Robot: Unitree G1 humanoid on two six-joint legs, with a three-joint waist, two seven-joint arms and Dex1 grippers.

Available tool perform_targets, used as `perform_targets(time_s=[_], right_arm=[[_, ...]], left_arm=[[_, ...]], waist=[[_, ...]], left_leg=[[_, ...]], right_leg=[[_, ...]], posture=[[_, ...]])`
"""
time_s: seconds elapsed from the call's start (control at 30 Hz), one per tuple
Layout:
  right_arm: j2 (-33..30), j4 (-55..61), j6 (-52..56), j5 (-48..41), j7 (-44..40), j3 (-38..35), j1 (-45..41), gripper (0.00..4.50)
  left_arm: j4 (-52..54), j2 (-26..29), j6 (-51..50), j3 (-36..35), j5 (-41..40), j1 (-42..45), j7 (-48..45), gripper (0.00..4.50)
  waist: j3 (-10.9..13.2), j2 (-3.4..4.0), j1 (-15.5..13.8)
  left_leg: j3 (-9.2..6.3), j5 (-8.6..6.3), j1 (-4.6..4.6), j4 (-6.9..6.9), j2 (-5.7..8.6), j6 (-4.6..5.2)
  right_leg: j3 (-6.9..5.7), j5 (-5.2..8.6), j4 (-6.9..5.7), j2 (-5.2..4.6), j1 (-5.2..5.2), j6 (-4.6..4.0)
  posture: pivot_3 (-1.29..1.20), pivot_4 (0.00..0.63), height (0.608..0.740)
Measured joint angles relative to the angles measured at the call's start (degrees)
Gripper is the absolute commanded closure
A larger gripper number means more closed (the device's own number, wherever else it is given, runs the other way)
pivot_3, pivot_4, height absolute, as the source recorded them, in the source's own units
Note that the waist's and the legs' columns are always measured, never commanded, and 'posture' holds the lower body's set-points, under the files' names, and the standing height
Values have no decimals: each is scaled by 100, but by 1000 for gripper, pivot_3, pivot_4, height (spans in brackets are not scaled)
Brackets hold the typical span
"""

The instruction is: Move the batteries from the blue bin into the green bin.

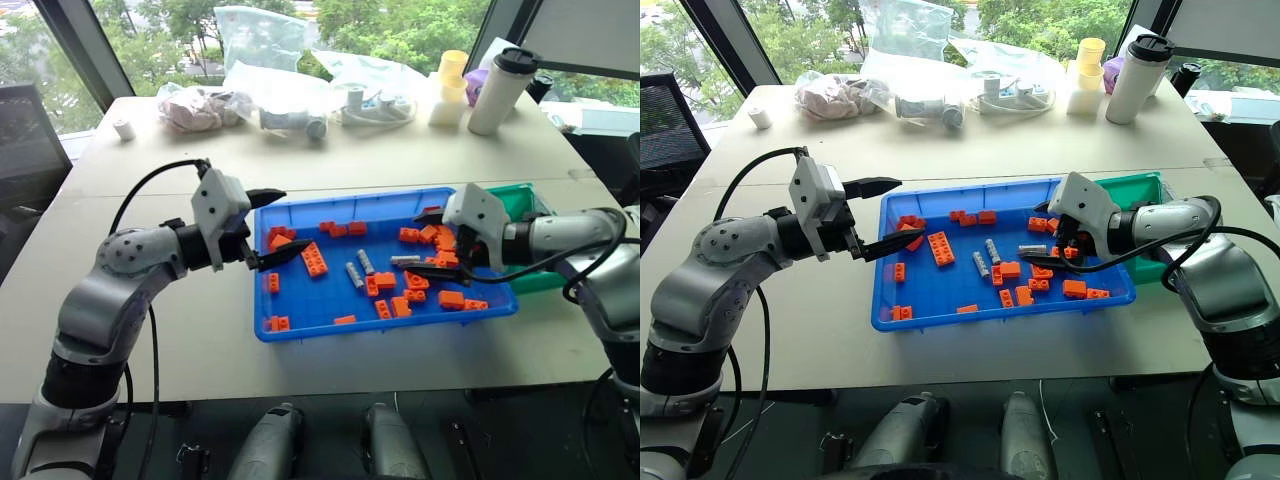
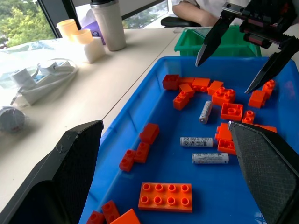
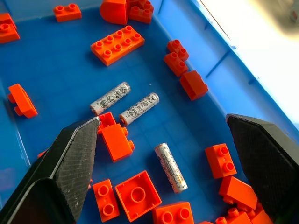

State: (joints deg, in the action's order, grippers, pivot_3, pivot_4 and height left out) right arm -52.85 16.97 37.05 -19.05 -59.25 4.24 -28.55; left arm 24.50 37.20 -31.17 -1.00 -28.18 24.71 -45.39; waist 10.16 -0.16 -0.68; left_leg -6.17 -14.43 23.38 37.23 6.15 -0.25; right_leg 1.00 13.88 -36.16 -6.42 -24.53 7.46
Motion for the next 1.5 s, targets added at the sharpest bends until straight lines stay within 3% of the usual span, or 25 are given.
perform_targets(time_s=[0.13,0.3,0.43,0.57,1.33,1.4,1.5], right_arm=[[258,94,314,-105,36,195,-217,29],[1011,90,1474,-457,345,573,-773,29],[1201,71,2090,-486,568,879,-1067,29],[1444,-155,2598,-211,873,1739,-1306,29],[1777,-613,2908,106,1236,2208,-1469,29],[1757,-612,2854,209,1245,2306,-1469,792],[1643,-612,2610,453,1268,2486,-1471,2284]], left_arm=[[9,9,-5,-5,0,-8,16,0],[33,25,-67,-6,0,-42,33,0],[43,47,-90,-22,0,-91,49,0],[164,40,-105,-33,2,-242,174,0],[375,82,-115,-42,8,-399,447,0],[374,82,-112,-41,14,-399,448,0],[374,81,-109,-41,18,-398,454,0]], waist=[[0,0,17],[0,0,18],[0,0,-6],[-1,-1,13],[-1,-1,19],[-1,-1,20],[-1,-1,17]], left_leg=[[-1,0,-1,0,-2,0],[-3,0,0,0,-1,-1],[-4,0,1,1,3,0],[-5,1,1,-1,0,-1],[-5,1,1,-1,1,-1],[-5,1,1,-1,1,-1],[-5,1,1,-1,2,-1]], right_leg=[[0,0,-1,1,0,0],[0,0,-3,0,-2,0],[-1,0,0,-2,0,0],[-1,0,-4,-1,-6,0],[-1,0,-5,1,-6,0],[-1,0,-5,1,-6,0],[-2,0,-5,1,-6,0]], posture=[[0,150,740],[0,150,740],[0,150,740],[0,150,740],[0,150,740],[0,150,740],[0,150,740]])
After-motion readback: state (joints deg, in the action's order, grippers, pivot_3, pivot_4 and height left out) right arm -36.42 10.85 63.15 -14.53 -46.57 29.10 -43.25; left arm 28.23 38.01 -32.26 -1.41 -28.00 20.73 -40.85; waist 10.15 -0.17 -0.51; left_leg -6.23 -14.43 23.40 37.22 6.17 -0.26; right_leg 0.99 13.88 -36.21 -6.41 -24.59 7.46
